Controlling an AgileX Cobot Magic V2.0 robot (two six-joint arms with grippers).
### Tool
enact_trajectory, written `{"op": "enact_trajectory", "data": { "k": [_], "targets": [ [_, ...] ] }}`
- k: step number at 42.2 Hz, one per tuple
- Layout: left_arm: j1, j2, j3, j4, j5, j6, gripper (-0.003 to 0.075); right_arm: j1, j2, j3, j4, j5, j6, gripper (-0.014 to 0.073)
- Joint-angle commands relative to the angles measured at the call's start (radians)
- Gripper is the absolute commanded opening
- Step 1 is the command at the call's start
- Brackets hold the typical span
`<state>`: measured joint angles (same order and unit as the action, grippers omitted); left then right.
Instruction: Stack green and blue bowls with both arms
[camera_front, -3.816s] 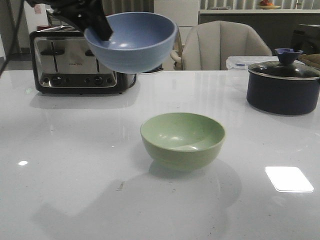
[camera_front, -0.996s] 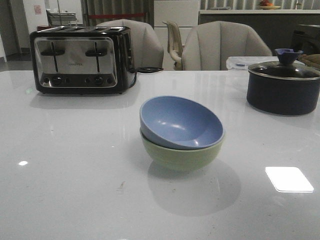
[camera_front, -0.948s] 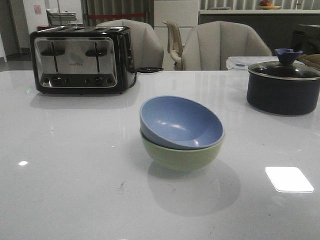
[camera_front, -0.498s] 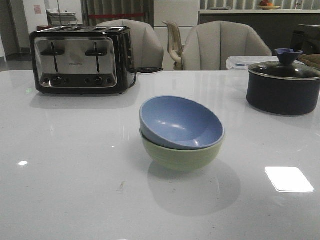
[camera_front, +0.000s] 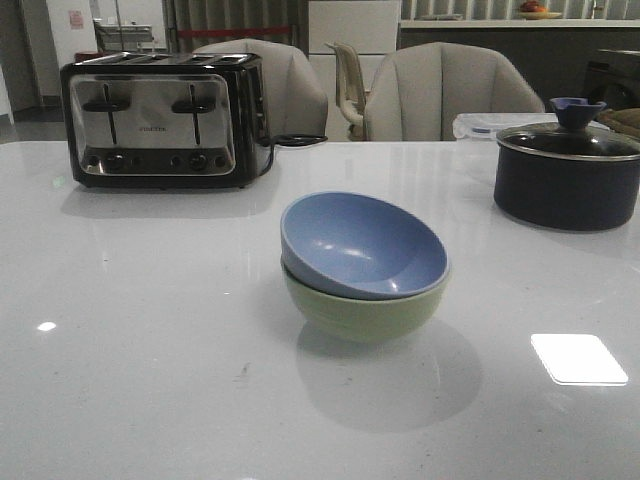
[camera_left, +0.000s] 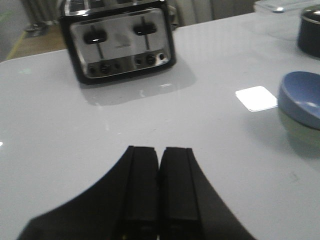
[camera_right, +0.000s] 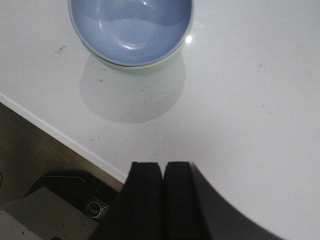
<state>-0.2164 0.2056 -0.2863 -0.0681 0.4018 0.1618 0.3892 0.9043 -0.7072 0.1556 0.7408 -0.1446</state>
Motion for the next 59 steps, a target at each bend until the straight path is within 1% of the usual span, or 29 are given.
{"op": "enact_trajectory", "data": {
  "k": [1,5,9,12,19,22,24,30,59],
  "targets": [
    [0.075,-0.087,0.071,-0.016,-0.135,-0.004,0.0101,0.001,-0.010,-0.027,-0.001,-0.049,-0.012,0.0042],
    [0.135,-0.178,0.135,-0.050,-0.161,-0.004,0.0101,0.001,-0.010,-0.027,-0.001,-0.049,-0.012,0.0042],
    [0.153,-0.223,0.185,-0.048,-0.206,-0.035,0.0101,0.001,-0.010,-0.027,-0.001,-0.049,-0.012,0.0042],
    [0.160,-0.234,0.217,-0.026,-0.249,-0.060,0.0101,0.001,-0.010,-0.027,-0.001,-0.051,-0.012,0.0042],
    [0.160,-0.232,0.289,0.051,-0.341,-0.168,0.0101,0.001,-0.010,-0.027,-0.001,-0.049,-0.012,0.0042],
    [0.158,-0.232,0.315,0.050,-0.396,-0.169,0.0101,0.001,-0.010,-0.027,-0.001,-0.048,-0.012,0.0042],
    [0.154,-0.232,0.311,0.059,-0.389,-0.169,0.0101,0.001,-0.010,-0.027,-0.001,-0.049,-0.012,0.0042],
    [0.147,-0.232,0.313,0.087,-0.464,-0.169,0.0101,0.001,-0.010,-0.027,-0.001,-0.049,-0.012,0.0042],
    [0.147,-0.232,0.313,0.085,-0.461,-0.169,0.0100,0.001,-0.010,-0.027,-0.001,-0.049,-0.012,0.0042]
  ]
}}
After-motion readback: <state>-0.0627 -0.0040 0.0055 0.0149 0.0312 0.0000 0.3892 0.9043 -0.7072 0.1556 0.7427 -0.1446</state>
